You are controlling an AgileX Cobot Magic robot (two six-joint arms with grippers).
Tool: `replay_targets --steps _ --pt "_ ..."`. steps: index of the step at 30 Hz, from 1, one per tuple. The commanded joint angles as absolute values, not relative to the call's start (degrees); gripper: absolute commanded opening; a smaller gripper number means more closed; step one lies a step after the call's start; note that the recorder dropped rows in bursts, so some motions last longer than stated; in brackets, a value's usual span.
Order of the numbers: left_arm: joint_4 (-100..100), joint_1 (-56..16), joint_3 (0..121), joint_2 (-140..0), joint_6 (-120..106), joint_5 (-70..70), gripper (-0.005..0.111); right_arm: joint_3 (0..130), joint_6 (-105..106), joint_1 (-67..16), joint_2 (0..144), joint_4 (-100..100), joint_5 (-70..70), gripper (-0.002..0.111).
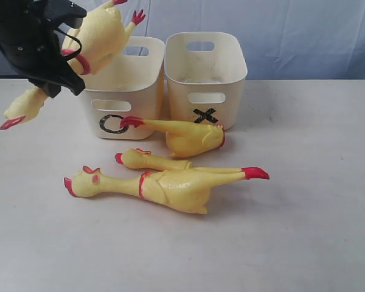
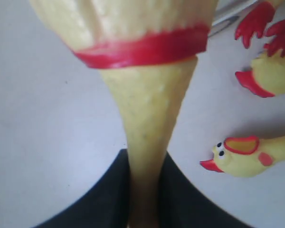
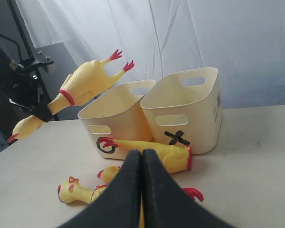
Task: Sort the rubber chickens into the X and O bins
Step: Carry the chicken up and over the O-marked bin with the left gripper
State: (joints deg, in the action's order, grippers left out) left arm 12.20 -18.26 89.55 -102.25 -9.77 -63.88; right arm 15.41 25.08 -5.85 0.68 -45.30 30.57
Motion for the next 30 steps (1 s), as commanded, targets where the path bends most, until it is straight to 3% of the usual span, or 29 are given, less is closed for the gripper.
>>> replay_targets --steps 1,16,30 --pt "15.3 -18.4 93.0 -105.7 -9.0 -64.6 0.000 15.8 25.4 -6.0 1.0 -45.3 30.2 -0.001" --pt "18.8 -18.4 99.4 -113.3 -9.2 -65.5 0.000 15.8 25.4 -6.0 1.0 -45.3 30.2 -0.001" --pt "14.7 -18.4 102.0 -113.6 -10.5 -65.5 0.029 15.8 25.4 -6.0 1.0 -45.4 30.2 -0.001"
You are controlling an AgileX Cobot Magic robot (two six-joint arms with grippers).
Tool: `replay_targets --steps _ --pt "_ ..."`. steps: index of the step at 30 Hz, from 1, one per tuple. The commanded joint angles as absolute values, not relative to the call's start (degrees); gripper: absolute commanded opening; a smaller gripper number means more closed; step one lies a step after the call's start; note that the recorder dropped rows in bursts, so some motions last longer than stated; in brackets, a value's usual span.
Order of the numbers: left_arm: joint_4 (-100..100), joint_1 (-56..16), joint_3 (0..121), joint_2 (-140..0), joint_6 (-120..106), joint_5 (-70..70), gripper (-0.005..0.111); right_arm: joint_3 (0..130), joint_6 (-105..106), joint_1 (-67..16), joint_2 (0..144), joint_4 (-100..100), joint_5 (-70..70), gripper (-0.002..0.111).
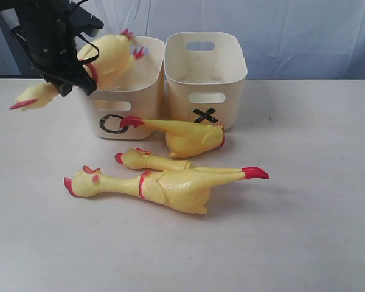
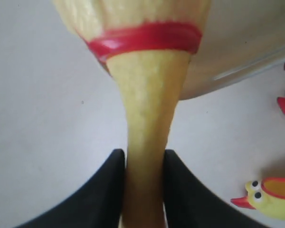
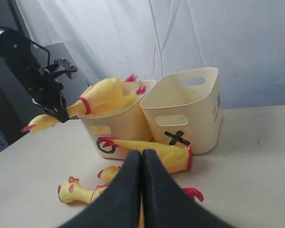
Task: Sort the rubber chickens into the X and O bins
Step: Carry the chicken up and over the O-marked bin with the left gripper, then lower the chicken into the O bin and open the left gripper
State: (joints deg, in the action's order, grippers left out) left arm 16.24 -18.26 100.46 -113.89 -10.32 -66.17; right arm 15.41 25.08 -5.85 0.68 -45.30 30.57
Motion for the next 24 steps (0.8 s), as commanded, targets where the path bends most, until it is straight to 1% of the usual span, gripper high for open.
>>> replay_targets --steps 1,18,20,24 --pt "14.5 -18.4 102.3 -113.6 -10.5 -65.5 0.029 15.8 25.4 -6.0 1.0 -45.4 30.2 -0.001" --pt "6.5 -18.4 106.3 -113.6 -10.6 -61.7 0.029 15.8 25.4 -6.0 1.0 -45.3 30.2 -0.001" --pt "5.6 -18.4 106.9 -113.6 -10.6 -61.2 0.033 15.8 25.4 -6.0 1.0 -45.3 30.2 -0.001" --pt "5.6 -18.4 107.3 -113.6 -10.5 -60.7 0.047 15.8 25.4 -6.0 1.0 -45.3 30.2 -0.001"
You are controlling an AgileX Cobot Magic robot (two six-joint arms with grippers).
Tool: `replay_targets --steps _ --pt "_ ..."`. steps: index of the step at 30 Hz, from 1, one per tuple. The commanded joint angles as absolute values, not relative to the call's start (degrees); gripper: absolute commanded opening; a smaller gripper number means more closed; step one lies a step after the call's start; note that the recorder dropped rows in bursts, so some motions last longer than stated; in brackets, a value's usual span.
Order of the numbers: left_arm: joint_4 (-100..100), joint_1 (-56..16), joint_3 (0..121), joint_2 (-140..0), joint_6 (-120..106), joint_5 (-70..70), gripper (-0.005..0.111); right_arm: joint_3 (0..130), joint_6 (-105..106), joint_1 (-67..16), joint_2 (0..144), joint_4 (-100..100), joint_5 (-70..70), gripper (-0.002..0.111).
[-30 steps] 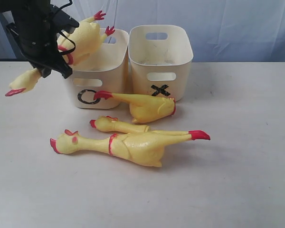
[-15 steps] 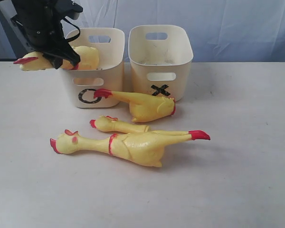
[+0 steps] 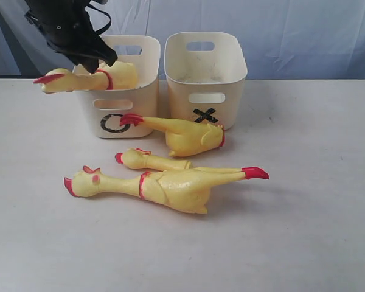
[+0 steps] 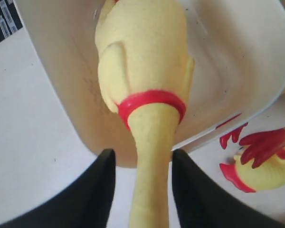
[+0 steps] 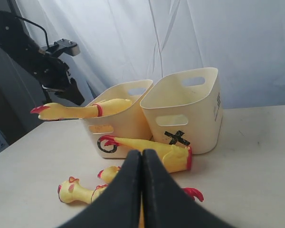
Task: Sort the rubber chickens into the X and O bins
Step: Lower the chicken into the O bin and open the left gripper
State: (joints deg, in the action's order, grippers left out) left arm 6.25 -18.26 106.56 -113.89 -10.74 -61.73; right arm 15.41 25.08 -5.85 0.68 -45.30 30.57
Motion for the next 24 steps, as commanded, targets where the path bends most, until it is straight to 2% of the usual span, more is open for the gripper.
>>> replay_targets --steps 1,6,14,17,21,24 --pt "5.6 -18.4 107.3 -113.6 -10.5 -60.7 0.051 15.8 25.4 -6.0 1.0 -45.3 30.2 -0.001" --pt "5.6 -18.4 107.4 -113.4 -10.5 -60.0 0.063 15.8 25.4 -6.0 1.0 -45.3 30.2 -0.001" --pt "-2.1 -18.4 109.0 -111.5 -12.7 -59.5 0.062 15.8 25.4 -6.0 1.0 -45.3 30.2 -0.001" --pt "-5.1 -18.6 109.0 -110.7 -16.0 -60.5 0.057 15.8 25.4 -6.0 1.0 -45.3 30.2 -0.001" --pt "-5.7 -19.7 109.0 -109.7 -18.1 -61.7 0.044 15.8 25.4 -6.0 1.0 -45.3 30.2 -0.001" --pt "-6.0 -20.9 109.0 -109.2 -17.9 -61.8 0.040 15.8 25.4 -6.0 1.0 -45.3 30.2 -0.001"
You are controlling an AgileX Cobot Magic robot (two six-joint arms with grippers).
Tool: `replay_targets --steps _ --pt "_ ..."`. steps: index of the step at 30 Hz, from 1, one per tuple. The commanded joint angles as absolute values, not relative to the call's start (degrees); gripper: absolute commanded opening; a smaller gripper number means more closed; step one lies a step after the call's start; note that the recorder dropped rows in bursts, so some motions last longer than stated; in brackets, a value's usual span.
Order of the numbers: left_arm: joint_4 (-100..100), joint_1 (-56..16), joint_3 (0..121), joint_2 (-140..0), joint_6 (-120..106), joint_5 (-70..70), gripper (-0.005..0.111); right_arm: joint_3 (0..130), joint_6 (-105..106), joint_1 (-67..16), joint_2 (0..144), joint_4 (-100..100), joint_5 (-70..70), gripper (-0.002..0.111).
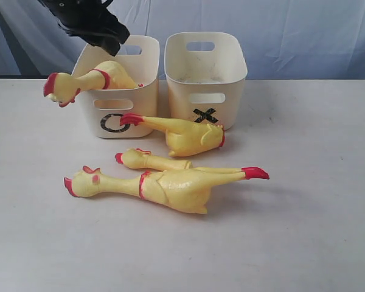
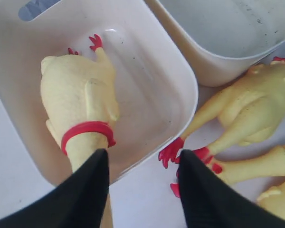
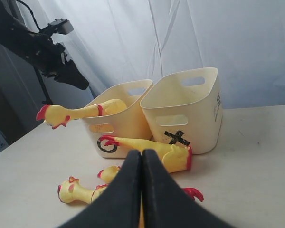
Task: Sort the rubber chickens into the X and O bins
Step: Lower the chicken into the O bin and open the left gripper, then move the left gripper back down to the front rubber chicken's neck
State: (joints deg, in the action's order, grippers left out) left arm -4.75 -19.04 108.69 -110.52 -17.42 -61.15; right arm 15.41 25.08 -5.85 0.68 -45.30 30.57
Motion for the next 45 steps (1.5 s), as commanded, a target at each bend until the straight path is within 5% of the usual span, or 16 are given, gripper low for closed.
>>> replay_targets --steps 1,8,20,45 --pt "-6.3 -21.3 109.0 -109.0 -17.9 -61.8 0.037 15.8 25.4 -6.0 1.0 -45.3 30.2 -0.001" --pt "-6.2 -25.6 109.0 -108.6 -18.3 -63.5 0.000 15.8 25.4 -6.0 1.0 -45.3 30.3 -0.001" --pt "-2.5 -31.4 108.4 -108.5 -20.6 -67.3 0.000 15.8 25.4 -6.0 1.0 -45.3 30.3 -0.001" --pt "4.1 -41.1 80.5 -91.2 -25.9 -65.6 0.000 15.8 25.4 -6.0 1.0 -45.3 30.4 -0.001"
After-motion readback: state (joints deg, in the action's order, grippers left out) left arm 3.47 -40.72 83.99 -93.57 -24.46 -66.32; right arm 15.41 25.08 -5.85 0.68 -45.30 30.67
